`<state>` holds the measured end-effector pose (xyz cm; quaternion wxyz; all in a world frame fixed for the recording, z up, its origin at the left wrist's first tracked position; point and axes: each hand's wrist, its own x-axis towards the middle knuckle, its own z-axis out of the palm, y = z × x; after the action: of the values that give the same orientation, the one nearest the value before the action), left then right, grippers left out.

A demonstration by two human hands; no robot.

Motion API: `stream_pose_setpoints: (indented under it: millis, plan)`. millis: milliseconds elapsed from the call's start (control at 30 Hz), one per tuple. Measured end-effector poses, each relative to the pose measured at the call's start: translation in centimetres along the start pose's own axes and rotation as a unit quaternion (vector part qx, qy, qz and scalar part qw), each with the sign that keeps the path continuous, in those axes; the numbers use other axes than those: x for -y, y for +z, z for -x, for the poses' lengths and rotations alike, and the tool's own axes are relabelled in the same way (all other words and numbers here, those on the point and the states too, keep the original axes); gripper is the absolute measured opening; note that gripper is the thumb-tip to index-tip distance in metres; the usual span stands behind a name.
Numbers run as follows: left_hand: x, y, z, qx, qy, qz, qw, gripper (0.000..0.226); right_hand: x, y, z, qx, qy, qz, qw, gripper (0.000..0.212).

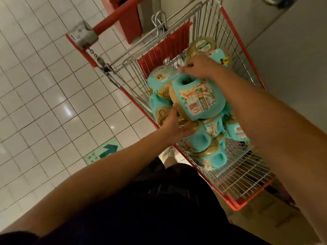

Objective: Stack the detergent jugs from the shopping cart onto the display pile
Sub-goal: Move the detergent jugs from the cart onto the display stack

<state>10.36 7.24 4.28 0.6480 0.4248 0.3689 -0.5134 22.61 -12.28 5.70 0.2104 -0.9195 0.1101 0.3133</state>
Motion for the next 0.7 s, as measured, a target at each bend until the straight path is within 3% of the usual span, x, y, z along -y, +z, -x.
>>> stream_pose_setpoints:
  millis: [133,267,367,433,533,600,700]
  plan:
    - [-0.2,1.6,-0.3,-0.027,-0.017,0.066,0.997,0.066,0.2,0.1,-0.3,0.050,-0.026,0.097,0.994,0.094]
    - [-0.5,1.9,-0.4,-0.040,0.013,0.058,0.997,0.067,-1.4,-0.8,0.3,0.062,-0.021,0.076,0.995,0.096]
    - [-0.9,1.6,0.1,-0.026,0.071,-0.006,0.997,0.066,-3.7,-1.1,1.7,0.045,0.016,-0.023,0.999,0.116]
    - [-1.4,1.2,0.6,-0.026,0.116,-0.034,0.992,0.065,-6.0,-0.6,3.3,0.012,0.031,-0.134,0.990,0.112]
    - [-2.4,0.7,1.2,-0.017,0.189,-0.048,0.981,0.053,-9.2,1.5,6.9,-0.030,0.045,-0.391,0.919,0.095]
    - [-2.9,1.0,1.4,0.018,0.219,-0.055,0.974,0.049,-10.0,3.4,9.8,-0.054,0.077,-0.501,0.860,0.089]
    - [-3.1,2.5,1.6,0.099,0.170,-0.068,0.978,0.070,-9.1,6.8,13.4,-0.093,0.119,-0.616,0.773,0.085]
